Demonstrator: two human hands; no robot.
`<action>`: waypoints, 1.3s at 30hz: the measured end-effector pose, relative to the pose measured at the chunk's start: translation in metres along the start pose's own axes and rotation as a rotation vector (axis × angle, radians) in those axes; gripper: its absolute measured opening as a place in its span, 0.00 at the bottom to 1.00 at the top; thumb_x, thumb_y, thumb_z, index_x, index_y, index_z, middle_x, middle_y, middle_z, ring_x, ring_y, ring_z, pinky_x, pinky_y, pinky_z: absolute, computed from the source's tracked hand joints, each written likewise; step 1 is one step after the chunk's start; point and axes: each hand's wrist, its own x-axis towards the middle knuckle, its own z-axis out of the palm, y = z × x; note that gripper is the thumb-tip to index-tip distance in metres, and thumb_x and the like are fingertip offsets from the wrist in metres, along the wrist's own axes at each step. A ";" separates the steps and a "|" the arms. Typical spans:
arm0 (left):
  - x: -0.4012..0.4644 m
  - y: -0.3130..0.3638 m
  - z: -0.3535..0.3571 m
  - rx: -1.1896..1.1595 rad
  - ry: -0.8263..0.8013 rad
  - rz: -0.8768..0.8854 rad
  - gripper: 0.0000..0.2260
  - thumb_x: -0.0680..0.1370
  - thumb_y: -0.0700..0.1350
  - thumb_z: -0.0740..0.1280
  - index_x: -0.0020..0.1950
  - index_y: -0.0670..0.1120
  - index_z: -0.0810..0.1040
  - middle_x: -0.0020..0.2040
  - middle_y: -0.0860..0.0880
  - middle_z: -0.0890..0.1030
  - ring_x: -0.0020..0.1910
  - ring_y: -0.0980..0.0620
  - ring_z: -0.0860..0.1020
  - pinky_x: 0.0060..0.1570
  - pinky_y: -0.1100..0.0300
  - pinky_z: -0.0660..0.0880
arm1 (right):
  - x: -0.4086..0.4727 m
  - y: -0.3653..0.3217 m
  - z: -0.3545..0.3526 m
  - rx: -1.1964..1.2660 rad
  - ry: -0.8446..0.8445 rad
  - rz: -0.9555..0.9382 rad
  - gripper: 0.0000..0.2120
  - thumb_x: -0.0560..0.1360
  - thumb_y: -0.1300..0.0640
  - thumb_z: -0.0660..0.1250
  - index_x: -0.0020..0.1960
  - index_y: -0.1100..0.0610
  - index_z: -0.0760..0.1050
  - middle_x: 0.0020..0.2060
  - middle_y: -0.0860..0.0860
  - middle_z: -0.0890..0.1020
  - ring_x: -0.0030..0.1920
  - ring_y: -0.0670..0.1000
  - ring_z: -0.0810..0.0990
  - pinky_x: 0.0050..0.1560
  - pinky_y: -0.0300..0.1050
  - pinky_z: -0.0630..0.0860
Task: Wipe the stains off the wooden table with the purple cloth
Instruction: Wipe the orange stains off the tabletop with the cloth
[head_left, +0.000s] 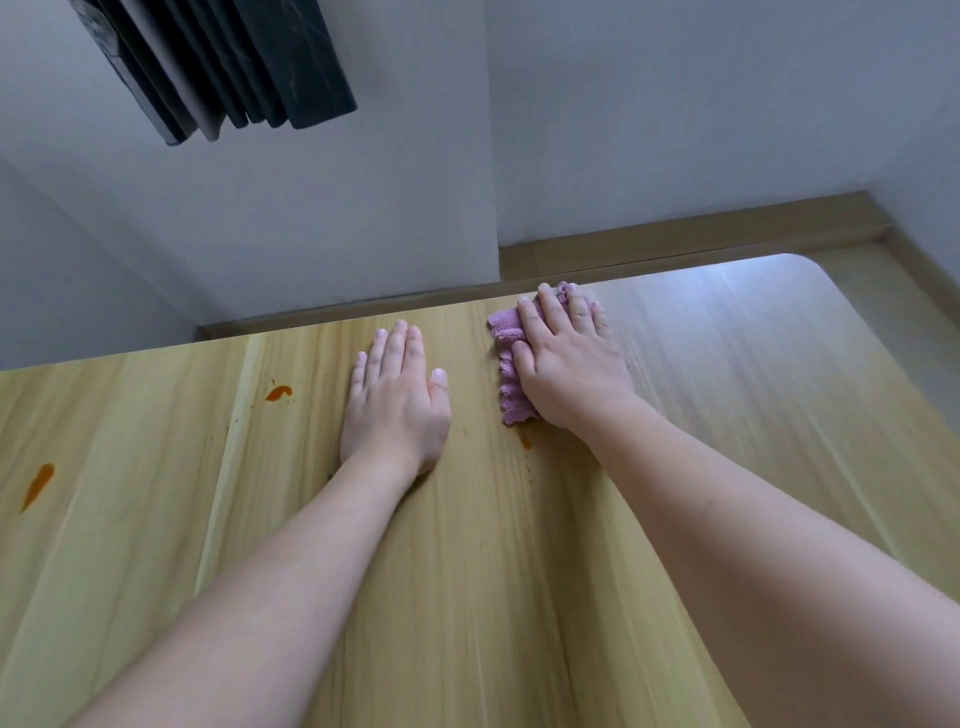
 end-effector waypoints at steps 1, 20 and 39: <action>-0.001 0.000 0.000 -0.015 0.012 0.004 0.26 0.81 0.51 0.47 0.79 0.46 0.47 0.79 0.51 0.46 0.77 0.54 0.43 0.75 0.56 0.39 | 0.002 -0.003 0.000 0.000 -0.003 -0.001 0.28 0.81 0.44 0.41 0.79 0.51 0.47 0.79 0.52 0.47 0.77 0.55 0.41 0.76 0.56 0.41; -0.002 -0.005 0.006 -0.090 0.111 0.026 0.24 0.81 0.45 0.49 0.77 0.44 0.55 0.79 0.50 0.54 0.77 0.53 0.49 0.75 0.56 0.43 | 0.028 -0.013 0.000 0.069 -0.024 0.031 0.27 0.81 0.47 0.43 0.79 0.51 0.49 0.79 0.51 0.49 0.77 0.57 0.43 0.75 0.56 0.40; -0.007 0.002 -0.002 -0.066 0.089 0.011 0.24 0.80 0.43 0.49 0.77 0.42 0.56 0.78 0.47 0.55 0.77 0.51 0.51 0.75 0.56 0.44 | -0.139 0.003 0.001 0.075 -0.030 -0.088 0.27 0.81 0.44 0.43 0.79 0.49 0.51 0.78 0.48 0.51 0.78 0.52 0.42 0.75 0.55 0.42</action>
